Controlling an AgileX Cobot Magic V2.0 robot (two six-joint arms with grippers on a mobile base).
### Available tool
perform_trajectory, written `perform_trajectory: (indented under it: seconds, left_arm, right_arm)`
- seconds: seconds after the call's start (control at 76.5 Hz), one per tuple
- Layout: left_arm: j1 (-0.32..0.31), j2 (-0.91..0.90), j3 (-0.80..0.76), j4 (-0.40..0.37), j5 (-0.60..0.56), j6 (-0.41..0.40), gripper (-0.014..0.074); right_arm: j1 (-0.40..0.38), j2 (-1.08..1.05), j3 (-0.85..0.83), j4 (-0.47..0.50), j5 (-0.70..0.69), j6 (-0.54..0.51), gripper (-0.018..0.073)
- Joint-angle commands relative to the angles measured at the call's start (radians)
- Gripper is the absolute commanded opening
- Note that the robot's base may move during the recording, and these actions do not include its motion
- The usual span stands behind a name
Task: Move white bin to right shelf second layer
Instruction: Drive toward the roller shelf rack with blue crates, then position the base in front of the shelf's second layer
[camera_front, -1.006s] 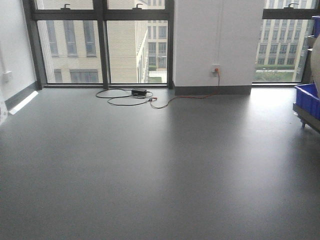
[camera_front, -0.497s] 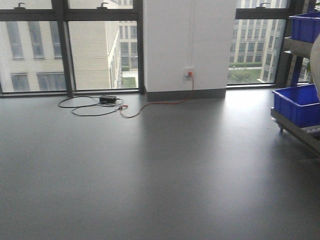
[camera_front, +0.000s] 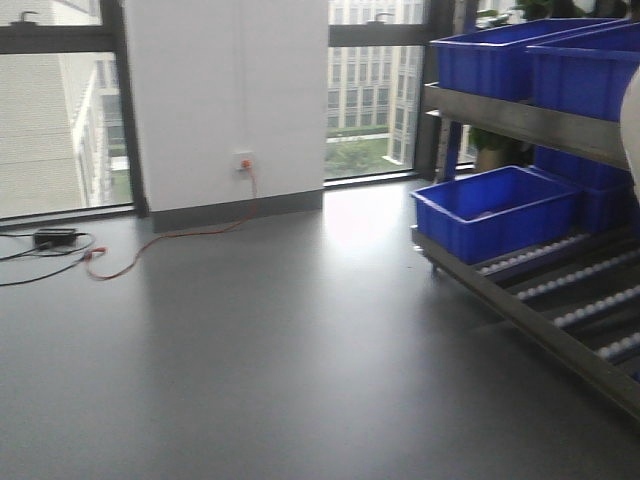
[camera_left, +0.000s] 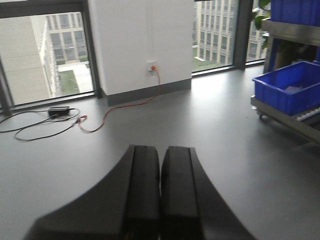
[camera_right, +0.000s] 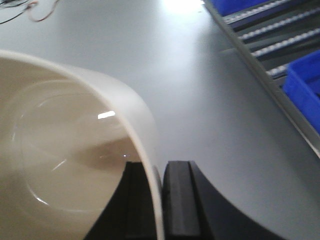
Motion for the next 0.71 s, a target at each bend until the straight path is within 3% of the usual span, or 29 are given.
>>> perform_trajectory:
  seconds: [0.0,0.693]
  left_arm:
    - [-0.001,-0.016,0.037,0.000,-0.087,-0.005,0.0085]
    - [-0.001,-0.016,0.037,0.000,-0.087,-0.005,0.0085]
  right_arm:
    - [-0.004,0.006,-0.031,0.009,-0.086,-0.004,0.0048]
    - [-0.004,0.006,-0.031,0.009,-0.086,-0.004,0.0048]
